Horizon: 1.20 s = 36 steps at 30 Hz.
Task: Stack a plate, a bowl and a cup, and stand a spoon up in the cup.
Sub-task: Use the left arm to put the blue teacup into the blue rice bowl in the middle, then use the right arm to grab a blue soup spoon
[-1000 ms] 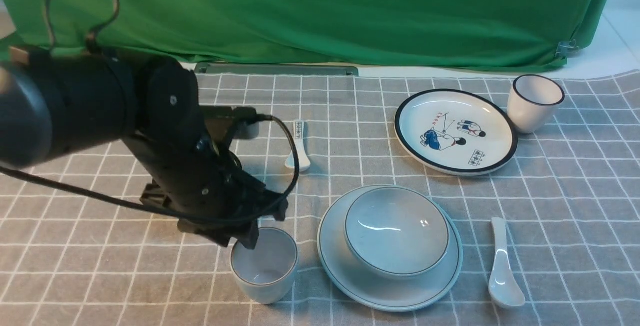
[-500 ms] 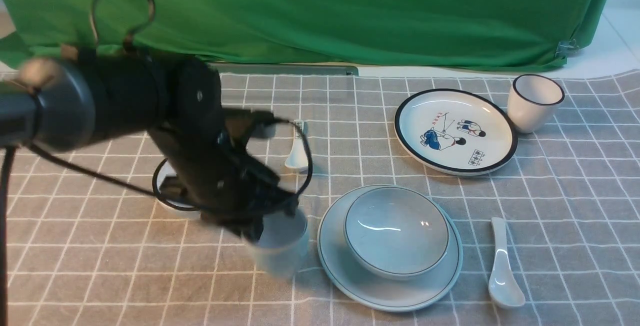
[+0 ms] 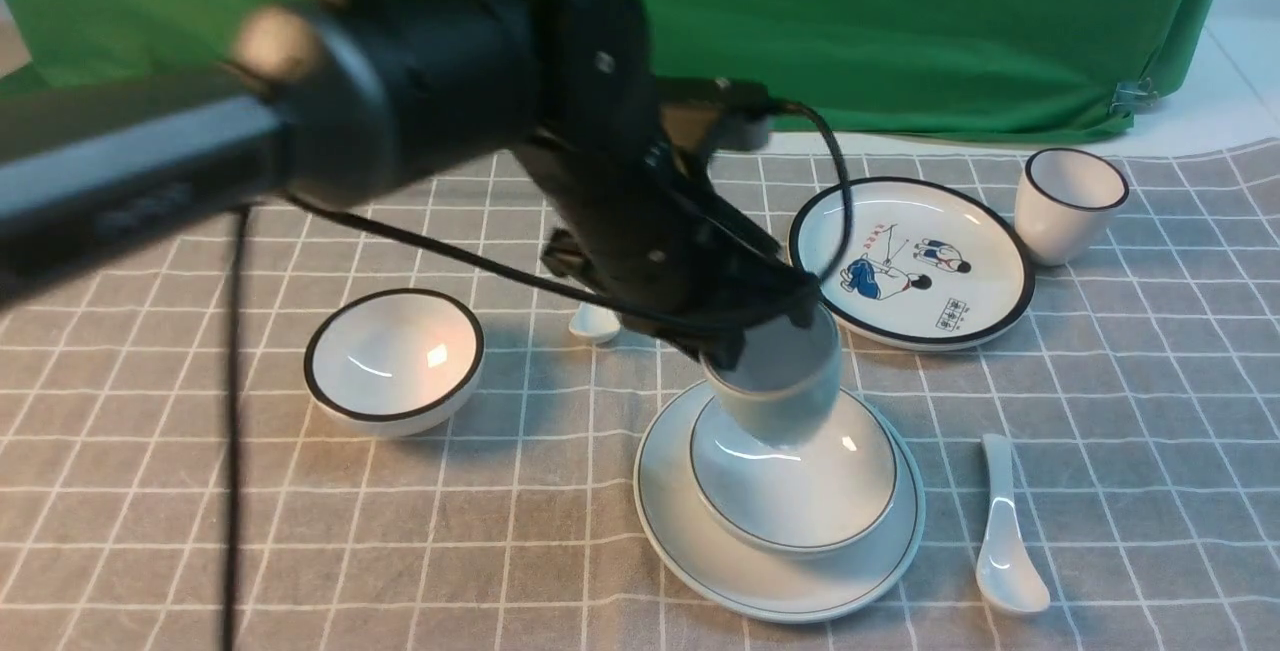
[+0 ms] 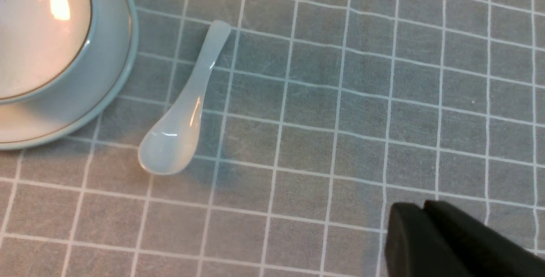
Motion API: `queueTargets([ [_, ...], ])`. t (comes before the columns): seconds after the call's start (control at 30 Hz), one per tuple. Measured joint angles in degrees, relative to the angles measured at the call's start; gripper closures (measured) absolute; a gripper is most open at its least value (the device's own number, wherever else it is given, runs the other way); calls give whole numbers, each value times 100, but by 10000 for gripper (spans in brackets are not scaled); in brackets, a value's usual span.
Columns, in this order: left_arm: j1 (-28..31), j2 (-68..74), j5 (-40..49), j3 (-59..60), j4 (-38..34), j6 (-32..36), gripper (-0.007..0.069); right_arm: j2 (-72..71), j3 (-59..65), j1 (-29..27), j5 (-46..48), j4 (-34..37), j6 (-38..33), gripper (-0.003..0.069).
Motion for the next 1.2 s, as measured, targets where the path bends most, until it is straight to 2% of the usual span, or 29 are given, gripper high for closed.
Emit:
queueTargets([
  [0.23, -25, 699, 275, -398, 45, 0, 589, 0, 0, 0, -28, 13, 0, 589],
  [0.4, -25, 737, 307, -418, 66, 22, 557, 54, 0, 0, -35, 29, 133, 589],
  [0.53, -25, 740, 294, -431, 48, 50, 463, 446, 0, 0, 231, 29, 249, 589],
  [0.6, -25, 740, 294, -431, 42, 59, 378, 889, 0, -8, 338, 42, 255, 589],
  [0.67, -25, 735, 306, -438, 42, 63, 326, 1227, -29, -51, 375, 189, 230, 596],
  [0.7, -25, 714, 360, -455, 48, 63, 290, 1546, -138, -148, 446, 469, 28, 609],
  [0.77, -25, 629, 492, -513, 69, 96, 267, 2004, -366, -320, 490, 1059, -398, 627],
  [0.83, -25, 470, 613, -561, 154, 106, 275, 2361, -577, -426, 464, 1528, -692, 630],
  [0.9, -25, 150, 658, -593, 301, 106, 335, 2786, -852, -471, 315, 1911, -859, 610],
  [1.0, -25, -477, 724, -597, 528, 106, 502, 3510, -1175, -384, 37, 2046, -950, 493],
  [1.07, -25, -793, 816, -605, 656, 106, 568, 3798, -1286, -297, -169, 2051, -969, 403],
  [1.1, -25, -793, 827, -604, 656, 106, 568, 3798, -1299, -285, -197, 2051, -971, 391],
  [1.13, -25, -1115, 962, -604, 735, 106, 603, 4218, -1413, -167, -402, 2063, -1001, 293],
  [1.2, -25, -1308, 1069, -604, 776, 110, 609, 4473, -1498, -105, -499, 2072, -1019, 240],
])
